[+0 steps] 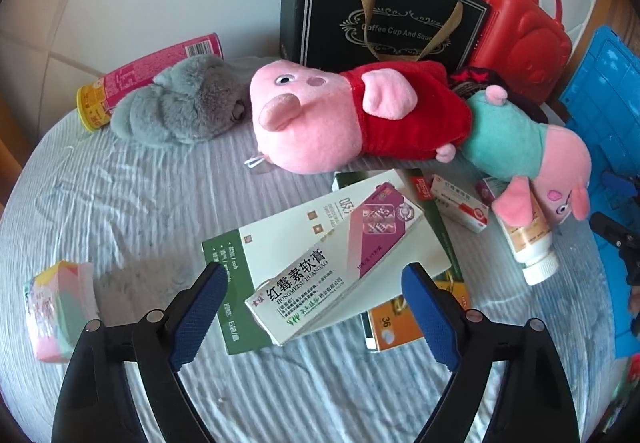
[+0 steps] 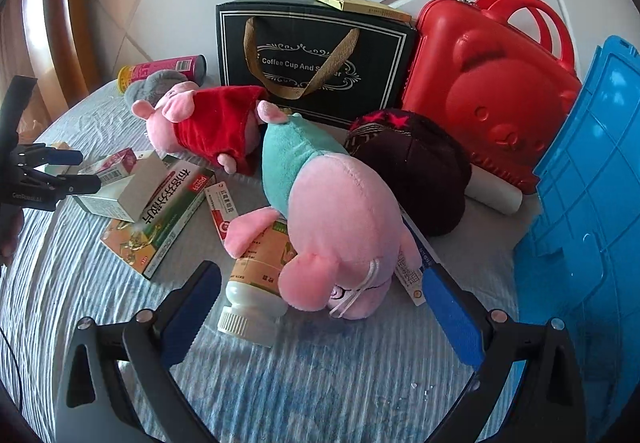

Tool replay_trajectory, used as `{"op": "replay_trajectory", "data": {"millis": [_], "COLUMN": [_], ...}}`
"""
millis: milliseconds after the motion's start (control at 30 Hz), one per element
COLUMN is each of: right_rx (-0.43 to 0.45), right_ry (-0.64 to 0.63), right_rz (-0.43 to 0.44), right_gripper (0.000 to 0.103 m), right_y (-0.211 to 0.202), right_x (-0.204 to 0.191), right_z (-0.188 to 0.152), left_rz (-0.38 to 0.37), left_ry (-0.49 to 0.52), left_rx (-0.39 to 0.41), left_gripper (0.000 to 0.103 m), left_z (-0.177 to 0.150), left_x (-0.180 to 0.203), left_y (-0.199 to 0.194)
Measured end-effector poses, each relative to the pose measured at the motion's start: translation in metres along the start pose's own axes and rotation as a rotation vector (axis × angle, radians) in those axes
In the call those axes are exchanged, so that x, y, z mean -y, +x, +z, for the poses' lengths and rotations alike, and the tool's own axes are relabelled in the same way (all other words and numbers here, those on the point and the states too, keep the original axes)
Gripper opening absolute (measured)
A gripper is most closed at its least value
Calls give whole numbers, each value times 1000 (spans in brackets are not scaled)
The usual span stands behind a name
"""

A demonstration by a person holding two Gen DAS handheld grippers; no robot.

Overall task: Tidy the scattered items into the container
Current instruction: 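Grasp the red-and-white medicine box with the left tool while the right tool grasps the pink plush pig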

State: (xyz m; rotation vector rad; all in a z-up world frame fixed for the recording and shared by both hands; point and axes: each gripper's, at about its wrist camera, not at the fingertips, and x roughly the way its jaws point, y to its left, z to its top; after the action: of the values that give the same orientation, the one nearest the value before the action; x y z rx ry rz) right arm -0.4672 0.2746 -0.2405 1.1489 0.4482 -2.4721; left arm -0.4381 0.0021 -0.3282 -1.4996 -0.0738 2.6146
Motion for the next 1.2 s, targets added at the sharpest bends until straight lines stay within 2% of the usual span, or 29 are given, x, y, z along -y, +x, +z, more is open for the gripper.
{"op": "replay_trajectory", "data": {"millis": [100, 133, 167, 233, 367, 533, 667, 800, 933, 967, 1000, 1033, 1100, 1200], "right_rx": [-14, -17, -16, -16, -9, -16, -4, -18, -68, -79, -86, -83, -83, -79], "right_ry": [-3, -5, -7, -16, 2, 2, -44, -65, -76, -76, -80, -83, -87, -81], "right_rz": [0, 0, 2, -8, -24, -64, -99, -80, -34, -17, -18, -21, -22, -16], "right_gripper": [102, 102, 102, 102, 102, 102, 102, 102, 102, 95, 79, 78, 67, 61], "right_y": [14, 17, 19, 24, 31, 42, 41, 49, 64, 66, 67, 66, 63, 56], "right_x": [0, -1, -1, -2, 6, 19, 22, 24, 24, 22, 21, 20, 17, 13], "right_z": [3, 3, 4, 6, 13, 21, 25, 26, 24, 23, 21, 20, 19, 17], "left_rz": [-42, -62, -75, -60, -73, -84, -92, -92, -87, -86, -85, -83, -81, -74], "left_ry": [-27, -38, -40, -14, 7, -21, -32, -40, -53, -55, -55, -55, -52, -51], "left_rx": [16, 19, 20, 20, 28, 49, 62, 70, 71, 72, 73, 75, 78, 84], "left_gripper": [71, 53, 41, 32, 31, 30, 30, 30, 30, 30, 29, 29, 29, 29], "left_z": [-2, -1, -1, -1, -4, -8, -12, -14, -18, -19, -21, -22, -23, -24], "left_x": [-1, 0, 2, 9, 19, 17, 15, 14, 14, 14, 14, 14, 14, 14], "left_y": [2, 0, -1, -4, -14, -24, -33, -36, -38, -40, -42, -44, -47, -53]}}
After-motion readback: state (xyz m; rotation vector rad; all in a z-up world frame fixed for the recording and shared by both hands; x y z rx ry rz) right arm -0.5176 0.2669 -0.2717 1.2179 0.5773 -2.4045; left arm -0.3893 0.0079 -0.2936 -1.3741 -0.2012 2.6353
